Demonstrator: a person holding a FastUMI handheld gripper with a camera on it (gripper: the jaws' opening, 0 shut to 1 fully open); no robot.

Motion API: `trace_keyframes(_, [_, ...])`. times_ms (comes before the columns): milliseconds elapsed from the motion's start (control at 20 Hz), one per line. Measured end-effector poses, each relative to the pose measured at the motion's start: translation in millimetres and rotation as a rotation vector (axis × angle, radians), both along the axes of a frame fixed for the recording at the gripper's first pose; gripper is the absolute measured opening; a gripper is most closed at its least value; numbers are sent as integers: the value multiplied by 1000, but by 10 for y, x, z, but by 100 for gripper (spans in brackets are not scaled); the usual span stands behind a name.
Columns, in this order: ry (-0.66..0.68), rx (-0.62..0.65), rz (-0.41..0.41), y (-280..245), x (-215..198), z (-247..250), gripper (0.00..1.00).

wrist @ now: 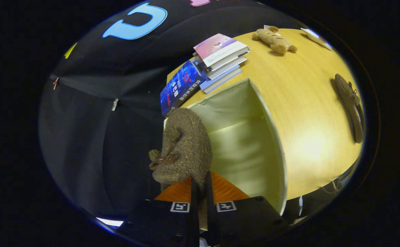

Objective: Open the storage box then place both shoes into the box .Put the left shoe in first, then the right shoe, with the right side of both shoes facing outward in a uniform manner.

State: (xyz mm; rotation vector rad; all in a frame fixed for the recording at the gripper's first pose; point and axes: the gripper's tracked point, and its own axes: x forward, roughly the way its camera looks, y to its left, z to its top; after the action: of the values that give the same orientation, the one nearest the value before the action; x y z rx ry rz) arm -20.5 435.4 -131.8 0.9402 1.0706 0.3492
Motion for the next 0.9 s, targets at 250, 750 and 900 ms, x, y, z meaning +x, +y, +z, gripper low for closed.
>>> trace_keyframes(250, [-61,57,58,101,-61,213,95])
trace_keyframes(750, [-199,25,52,-489,-94,451,97])
trace_keyframes(900, [-259,-2,45,-818,-120,524,96])
